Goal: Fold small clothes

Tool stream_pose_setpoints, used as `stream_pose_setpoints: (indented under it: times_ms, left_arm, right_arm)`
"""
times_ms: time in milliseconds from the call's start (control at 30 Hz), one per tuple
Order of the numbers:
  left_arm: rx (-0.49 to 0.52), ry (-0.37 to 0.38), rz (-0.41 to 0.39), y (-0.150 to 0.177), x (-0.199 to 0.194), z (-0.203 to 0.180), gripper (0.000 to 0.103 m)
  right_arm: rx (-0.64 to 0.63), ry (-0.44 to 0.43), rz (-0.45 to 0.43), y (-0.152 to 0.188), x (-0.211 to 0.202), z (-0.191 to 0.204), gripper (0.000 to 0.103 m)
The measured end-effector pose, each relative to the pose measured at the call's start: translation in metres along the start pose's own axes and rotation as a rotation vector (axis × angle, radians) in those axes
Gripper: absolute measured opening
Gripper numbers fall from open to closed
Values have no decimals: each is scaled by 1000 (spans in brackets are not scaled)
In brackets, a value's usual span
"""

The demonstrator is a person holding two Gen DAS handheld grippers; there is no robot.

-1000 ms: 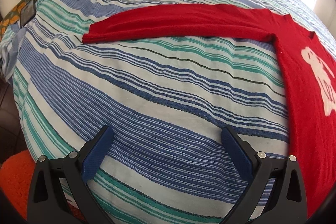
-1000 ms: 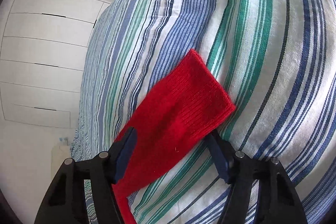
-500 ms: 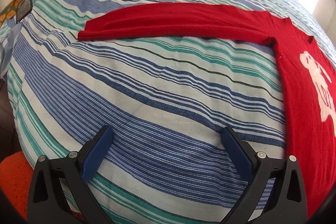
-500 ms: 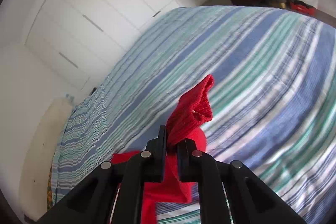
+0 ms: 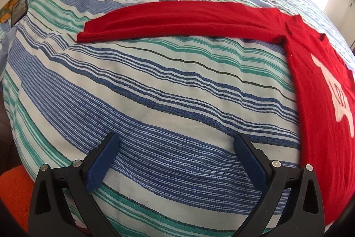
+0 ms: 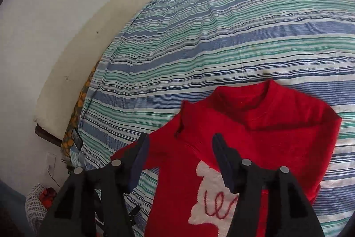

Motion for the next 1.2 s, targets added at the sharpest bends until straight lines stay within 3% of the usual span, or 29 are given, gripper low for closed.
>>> stream_pose_setpoints:
  times_ms: [167, 233, 300, 400, 467, 600, 767, 867, 967, 1100, 1200]
  left_arm:
    - [2, 1, 9, -3, 4, -2, 102]
    - [3, -2, 9, -3, 4, -2, 102]
    - [3, -4, 8, -4, 5, -3, 102]
    - [4, -3, 5, -3, 5, -2, 103]
    - [6, -8, 2, -3, 5, -2, 103]
    - [11, -28, -3, -3, 7, -4, 103]
    - [22, -41, -15, -1, 7, -5, 103]
    - [25, -39, -16, -1, 7, -5, 103]
    - [26, -37, -13, -1, 7, -4, 103]
    - [26, -36, -4, -3, 8, -4, 103]
    - [23, -30, -1, -3, 8, -4, 103]
  right_arm:
    - [88, 25, -4, 8, -18, -60, 59]
    - [70, 103, 34, 13, -25, -79, 59]
    - [10, 244, 53, 25, -28, -97, 59]
    - [-138, 473, 3, 60, -41, -122, 59]
    - [-247, 519, -8, 92, -44, -132, 59]
    - [-393, 595, 50, 139, -26, -152, 59]
    - [-460, 712, -13, 125, -4, -163, 59]
    - [-405, 904, 19, 110, 9, -196, 52]
    - [-304, 867, 3, 105, 1, -212, 59]
    - [-393, 855, 22, 111, -8, -201, 59]
    - [-385, 817, 30, 113, -29, -199, 59]
Point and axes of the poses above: each gripper's, at about its wrist camera, not at the fingertips, and x roughly the way its jaws point, z to its left, y to its underside, the point moved 4 cm from there along x, roughly the way its jaws point, and after that the axes turned 9 degrees about y, right-handed, at the moved point
